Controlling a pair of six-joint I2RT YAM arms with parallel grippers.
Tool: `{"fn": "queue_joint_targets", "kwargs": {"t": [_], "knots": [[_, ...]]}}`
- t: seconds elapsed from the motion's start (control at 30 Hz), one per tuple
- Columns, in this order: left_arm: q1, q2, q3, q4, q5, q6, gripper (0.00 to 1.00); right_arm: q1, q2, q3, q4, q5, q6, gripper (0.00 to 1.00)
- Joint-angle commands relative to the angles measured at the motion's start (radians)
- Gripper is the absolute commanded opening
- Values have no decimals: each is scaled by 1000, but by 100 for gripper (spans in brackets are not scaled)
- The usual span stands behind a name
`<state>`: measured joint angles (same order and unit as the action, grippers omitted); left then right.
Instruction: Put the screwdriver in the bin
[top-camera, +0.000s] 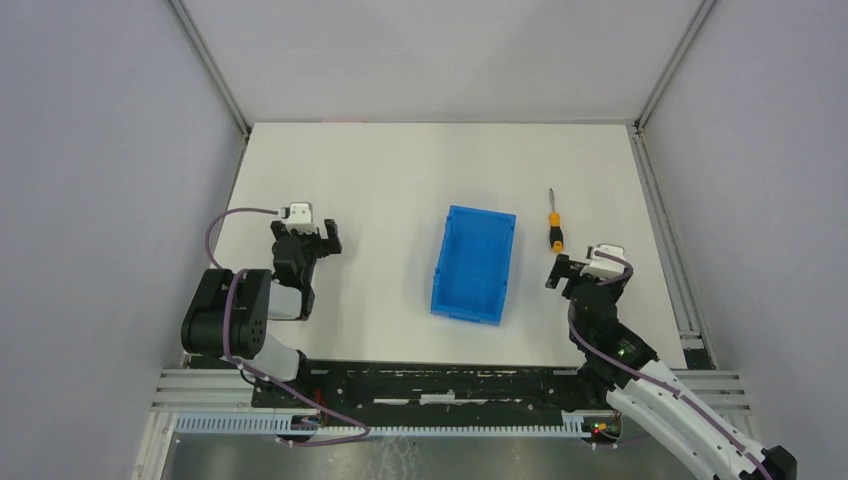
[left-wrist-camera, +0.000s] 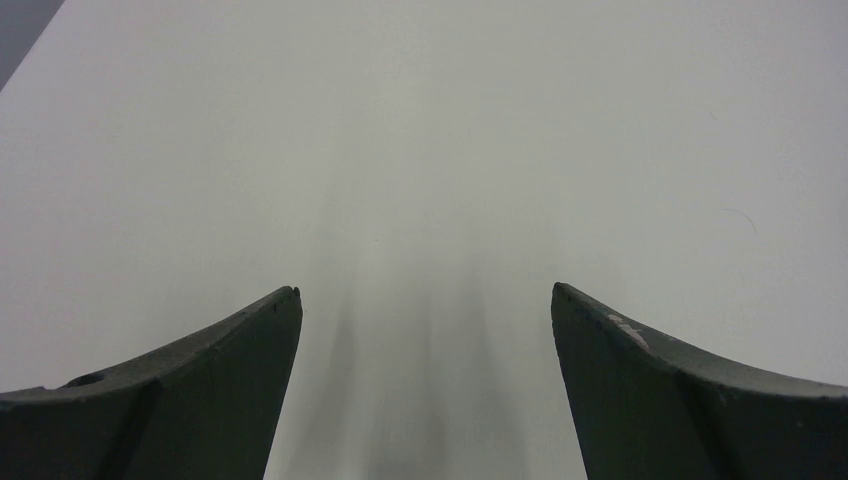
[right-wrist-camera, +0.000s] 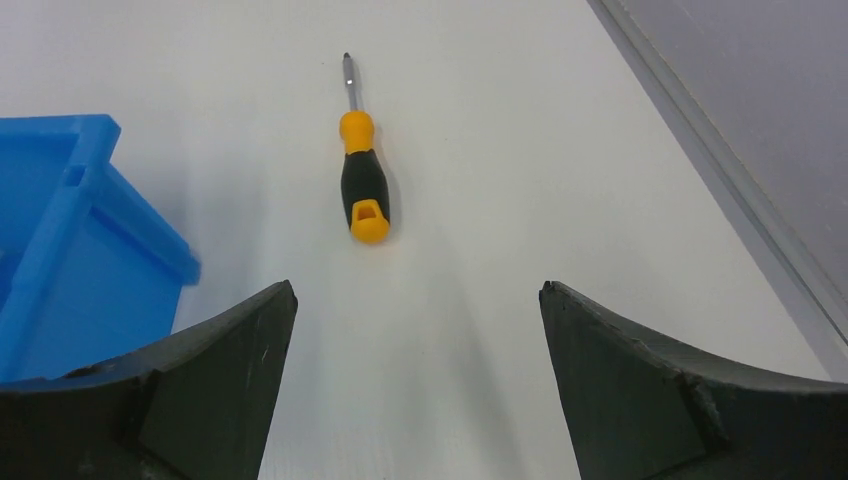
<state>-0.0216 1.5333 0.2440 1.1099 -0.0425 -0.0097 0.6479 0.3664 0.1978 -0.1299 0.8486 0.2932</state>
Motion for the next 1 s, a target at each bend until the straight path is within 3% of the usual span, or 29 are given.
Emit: {"fn": "queue_joint_targets", "kwargs": {"t": [0.0,0.13,0.2,0.33,0.4,0.5,0.6,0.77,0.97], "knots": [[5,-1,9,47,4,-16,100,2,30,50,44,135,7,98],[5,0,9,47,4,-16,100,2,81,174,82,24,-191,98],[5,-1,9,47,5,-16,100,2,139,280,80,38,-248,98],[5,1,9,47,4,-16,100,-34,395,633,-104,79,-275,98],[5,0,9,47,5,-16,100,-139,575,876,-270,-107,-265,98],[5,1,9,47,4,-16,100,-392,861,1219,-546,-431,-226,98],[5,0,9,47,4,-16,100,-511,1068,1387,-657,-690,-254,98],[5,-1,9,47,4,-16,100,-565,1329,1402,-649,-846,-264,89],[5,2,9,47,3,-16,100,-564,1488,1282,-542,-771,-238,80]]}}
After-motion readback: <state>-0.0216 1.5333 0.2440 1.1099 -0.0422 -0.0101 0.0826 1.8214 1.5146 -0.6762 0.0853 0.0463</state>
